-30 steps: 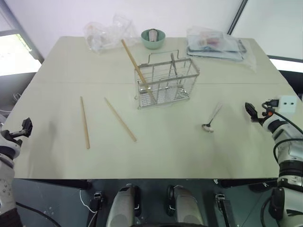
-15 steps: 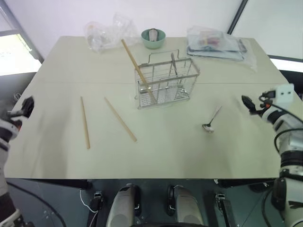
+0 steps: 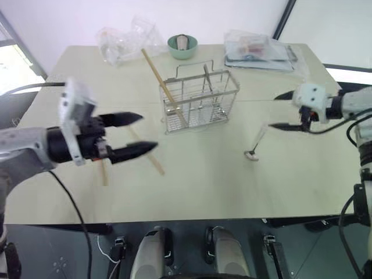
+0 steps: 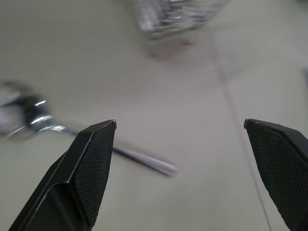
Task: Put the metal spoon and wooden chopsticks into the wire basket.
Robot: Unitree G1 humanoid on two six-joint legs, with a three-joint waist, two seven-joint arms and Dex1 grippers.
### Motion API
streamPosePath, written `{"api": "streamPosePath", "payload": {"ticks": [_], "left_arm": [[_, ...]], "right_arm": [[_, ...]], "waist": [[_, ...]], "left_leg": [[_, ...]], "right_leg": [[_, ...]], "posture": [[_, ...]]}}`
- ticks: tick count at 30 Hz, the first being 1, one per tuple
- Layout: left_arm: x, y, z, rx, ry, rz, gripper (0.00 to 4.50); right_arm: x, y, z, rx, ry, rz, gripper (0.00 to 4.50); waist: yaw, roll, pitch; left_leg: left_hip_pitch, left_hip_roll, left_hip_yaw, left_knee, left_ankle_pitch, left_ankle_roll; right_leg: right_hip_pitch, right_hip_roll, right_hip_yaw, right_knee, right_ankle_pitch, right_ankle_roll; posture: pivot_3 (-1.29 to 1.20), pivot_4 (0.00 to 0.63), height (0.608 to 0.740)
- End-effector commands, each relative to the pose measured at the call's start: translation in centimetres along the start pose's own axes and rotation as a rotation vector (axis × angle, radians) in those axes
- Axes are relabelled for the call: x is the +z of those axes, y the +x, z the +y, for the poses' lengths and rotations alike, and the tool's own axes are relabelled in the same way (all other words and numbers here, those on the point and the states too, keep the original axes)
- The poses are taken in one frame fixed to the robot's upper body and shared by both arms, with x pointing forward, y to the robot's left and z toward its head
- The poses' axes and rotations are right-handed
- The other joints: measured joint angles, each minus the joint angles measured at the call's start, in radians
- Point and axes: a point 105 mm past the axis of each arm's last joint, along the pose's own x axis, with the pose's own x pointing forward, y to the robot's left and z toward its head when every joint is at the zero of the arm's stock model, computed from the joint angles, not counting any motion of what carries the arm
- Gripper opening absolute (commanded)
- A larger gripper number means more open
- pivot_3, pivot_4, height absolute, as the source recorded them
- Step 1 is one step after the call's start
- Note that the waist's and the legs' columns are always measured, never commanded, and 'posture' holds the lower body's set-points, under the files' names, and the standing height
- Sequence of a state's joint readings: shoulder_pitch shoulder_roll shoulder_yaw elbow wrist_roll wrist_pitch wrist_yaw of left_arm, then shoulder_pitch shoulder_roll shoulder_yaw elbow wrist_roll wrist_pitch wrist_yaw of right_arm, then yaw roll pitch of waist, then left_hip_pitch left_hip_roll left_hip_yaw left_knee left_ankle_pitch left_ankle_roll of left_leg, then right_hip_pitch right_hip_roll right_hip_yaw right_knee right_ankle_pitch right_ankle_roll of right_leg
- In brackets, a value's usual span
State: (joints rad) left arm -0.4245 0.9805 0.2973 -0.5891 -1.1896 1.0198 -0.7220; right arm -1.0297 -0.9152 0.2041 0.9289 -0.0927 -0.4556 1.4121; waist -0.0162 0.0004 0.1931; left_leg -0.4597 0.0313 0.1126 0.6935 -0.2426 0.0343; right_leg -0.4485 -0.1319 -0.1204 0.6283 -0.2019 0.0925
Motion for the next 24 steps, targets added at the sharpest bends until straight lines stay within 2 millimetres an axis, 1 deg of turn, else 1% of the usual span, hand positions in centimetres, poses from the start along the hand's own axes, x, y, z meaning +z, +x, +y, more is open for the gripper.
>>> {"api": "streamPosePath", "payload": {"ticks": [1,5,9,13,15,17,20,24], "left_arm": [[0.3,1.4,-0.9,-0.112,0.034,0.031,4.47],[0.6,2.3,-0.8,-0.164,0.040,0.033,4.47],[0.7,2.7,-0.6,-0.181,0.064,0.039,4.47],[0.9,2.7,-0.6,-0.185,0.071,0.039,4.47],[0.9,2.7,-0.7,-0.184,0.078,0.038,4.47],[0.9,2.7,-0.8,-0.183,0.081,0.038,4.47],[1.0,2.7,-0.7,-0.170,0.088,0.036,4.50],[1.4,2.6,-0.5,-0.155,0.093,0.015,4.50]], "right_arm": [[0.8,0.7,0.6,0.173,-0.187,0.076,4.40],[1.0,2.2,1.3,0.309,-0.327,0.141,4.40],[1.2,3.7,1.7,0.427,-0.486,0.224,4.40],[1.0,4.8,2.2,0.489,-0.558,0.268,4.40],[1.2,5.8,2.7,0.515,-0.571,0.258,4.40],[1.4,6.1,2.8,0.523,-0.572,0.250,4.40],[1.1,6.3,3.4,0.563,-0.571,0.253,3.55],[0.8,6.5,4.2,0.590,-0.554,0.236,1.52]], "waist": [[0.000,0.000,0.000],[-0.001,0.000,0.000],[-0.003,0.000,0.000],[-0.001,0.000,0.000],[-0.002,0.000,0.000],[-0.002,0.000,0.000],[-0.002,0.000,0.000],[-0.005,0.000,0.000]], "left_leg": [[0.000,0.000,0.000,0.000,0.000,0.000],[0.000,0.000,0.000,0.000,0.000,-0.001],[0.000,0.000,-0.001,0.000,0.001,-0.001],[0.000,0.000,-0.001,0.000,0.002,-0.003],[0.000,0.000,-0.002,0.000,0.002,-0.003],[0.000,0.000,-0.002,0.001,0.002,-0.003],[0.002,0.001,-0.003,0.001,0.002,-0.003],[0.006,0.001,-0.002,0.001,0.002,-0.003]], "right_leg": [[0.000,0.000,0.000,0.000,0.000,0.000],[0.000,0.001,0.000,0.000,0.000,0.000],[0.000,0.001,0.000,0.000,0.000,0.000],[0.000,0.002,0.001,0.001,0.000,0.000],[0.001,0.002,0.001,0.001,0.000,0.000],[0.001,0.003,0.001,0.001,0.000,0.000],[0.003,0.003,0.000,0.001,0.000,0.000],[0.006,0.003,0.001,0.001,0.000,-0.001]], "posture": [[0.00,0.150,0.707],[0.00,0.150,0.707],[0.00,0.150,0.707],[0.00,0.150,0.707],[0.00,0.150,0.707],[0.00,0.150,0.707],[0.00,0.150,0.707],[0.00,0.150,0.707]]}}
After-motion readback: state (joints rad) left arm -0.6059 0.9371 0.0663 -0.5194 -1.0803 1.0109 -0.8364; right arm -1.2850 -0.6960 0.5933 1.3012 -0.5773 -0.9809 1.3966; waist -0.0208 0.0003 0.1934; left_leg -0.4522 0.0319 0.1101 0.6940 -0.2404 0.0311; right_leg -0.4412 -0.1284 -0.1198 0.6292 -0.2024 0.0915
